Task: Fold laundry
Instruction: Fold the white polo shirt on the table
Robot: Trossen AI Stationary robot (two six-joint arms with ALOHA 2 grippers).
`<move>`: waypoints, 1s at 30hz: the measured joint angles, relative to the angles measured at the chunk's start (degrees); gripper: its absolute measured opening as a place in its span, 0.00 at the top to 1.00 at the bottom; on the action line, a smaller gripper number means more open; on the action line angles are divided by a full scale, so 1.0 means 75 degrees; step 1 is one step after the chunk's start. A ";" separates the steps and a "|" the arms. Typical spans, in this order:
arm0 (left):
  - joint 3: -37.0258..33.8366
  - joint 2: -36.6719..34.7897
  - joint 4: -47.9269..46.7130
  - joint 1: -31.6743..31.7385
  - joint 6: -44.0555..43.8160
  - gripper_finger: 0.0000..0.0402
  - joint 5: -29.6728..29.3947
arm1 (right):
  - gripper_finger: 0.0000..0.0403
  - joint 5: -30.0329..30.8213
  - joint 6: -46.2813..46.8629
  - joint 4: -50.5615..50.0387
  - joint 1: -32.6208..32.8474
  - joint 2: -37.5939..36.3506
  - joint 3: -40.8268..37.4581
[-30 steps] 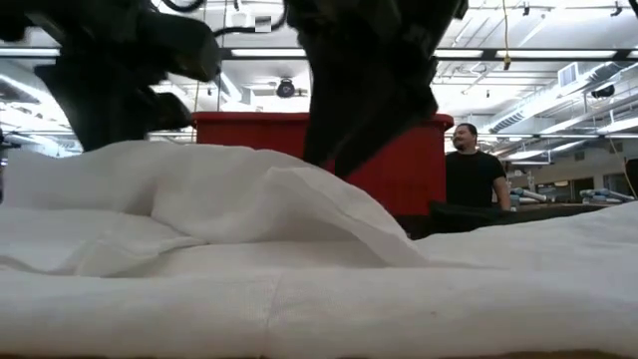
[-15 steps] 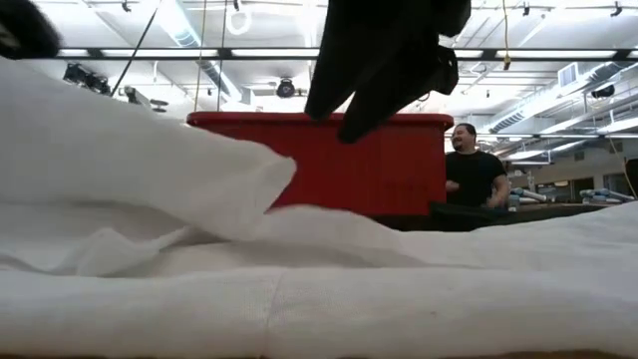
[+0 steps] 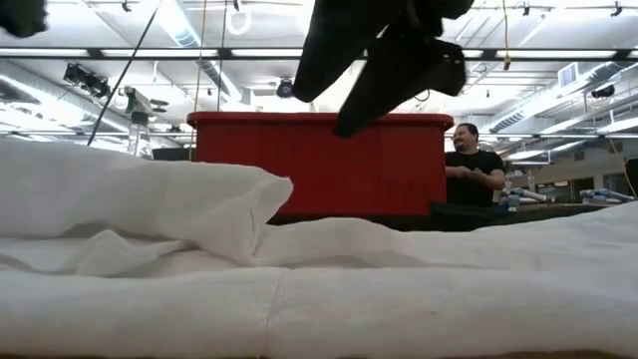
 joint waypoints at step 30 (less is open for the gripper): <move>-0.3332 -0.0011 0.5499 0.3679 0.2473 0.98 0.0217 | 0.58 -0.4709 0.4243 -0.0089 0.0834 0.0027 -0.1690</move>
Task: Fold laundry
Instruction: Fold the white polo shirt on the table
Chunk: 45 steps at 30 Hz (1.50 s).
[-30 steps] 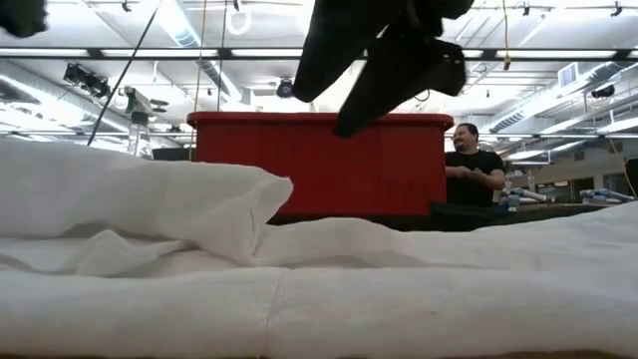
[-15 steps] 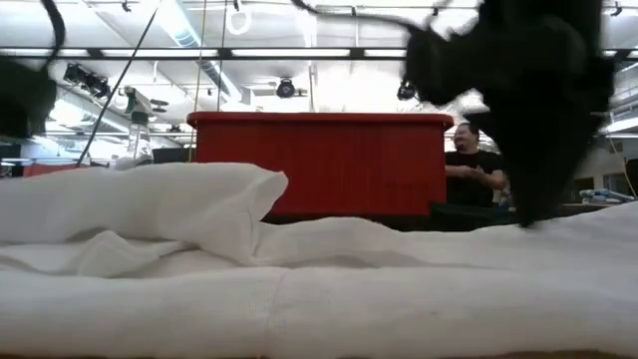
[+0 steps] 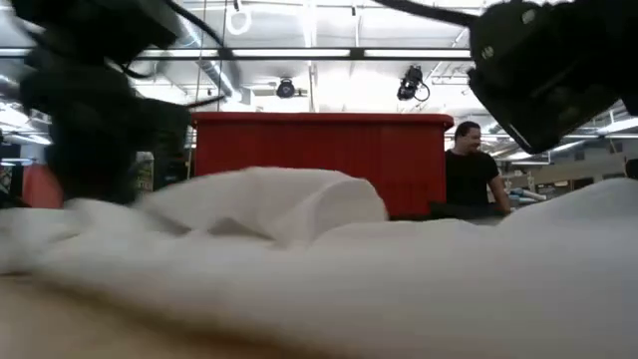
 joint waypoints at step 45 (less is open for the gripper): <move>0.0683 -0.2238 0.0036 0.0193 0.0957 0.58 -0.1294 | 0.58 0.3496 -0.4624 -0.4457 -0.0270 -0.3148 0.0104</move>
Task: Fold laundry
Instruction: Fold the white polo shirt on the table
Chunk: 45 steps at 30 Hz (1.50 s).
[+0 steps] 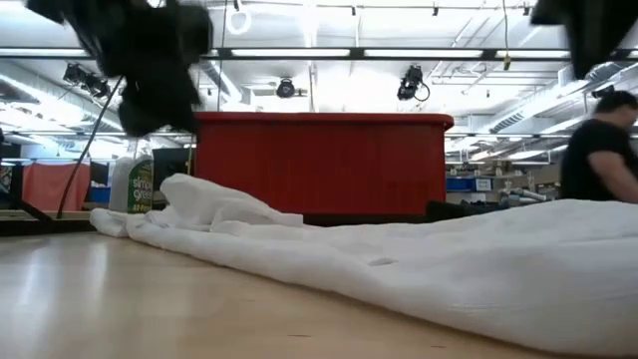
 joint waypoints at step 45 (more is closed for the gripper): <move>1.0600 0.9203 -0.2022 -0.2059 0.4524 0.59 -0.0919 | 0.54 0.0595 -0.2798 0.5187 0.3071 -0.0009 -0.2935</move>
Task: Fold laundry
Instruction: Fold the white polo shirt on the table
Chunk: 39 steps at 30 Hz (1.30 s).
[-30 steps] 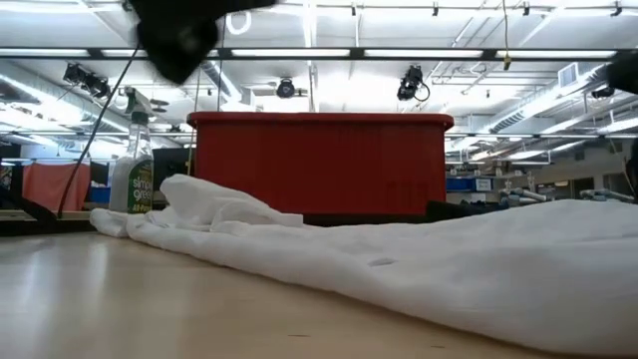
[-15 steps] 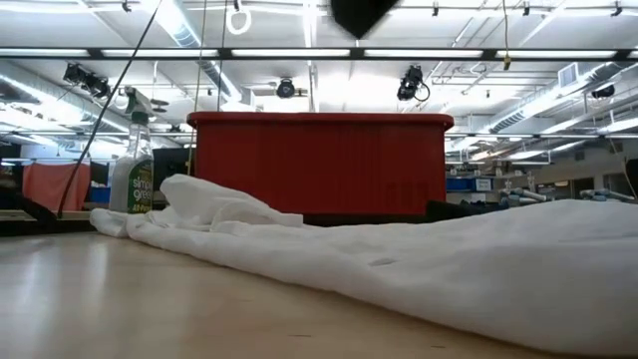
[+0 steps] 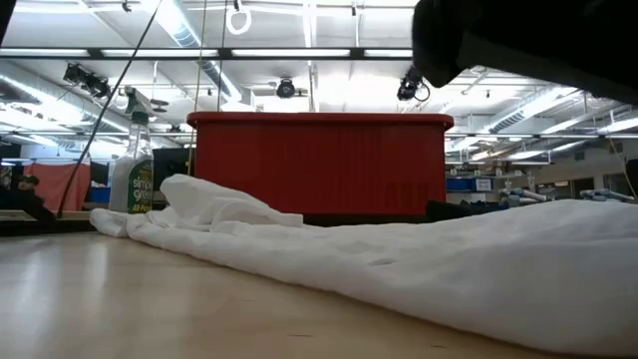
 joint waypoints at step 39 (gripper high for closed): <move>0.0003 0.0932 0.0437 0.0308 0.0956 0.85 0.1095 | 0.70 -0.0022 0.0793 0.3614 0.0036 0.0002 -0.2684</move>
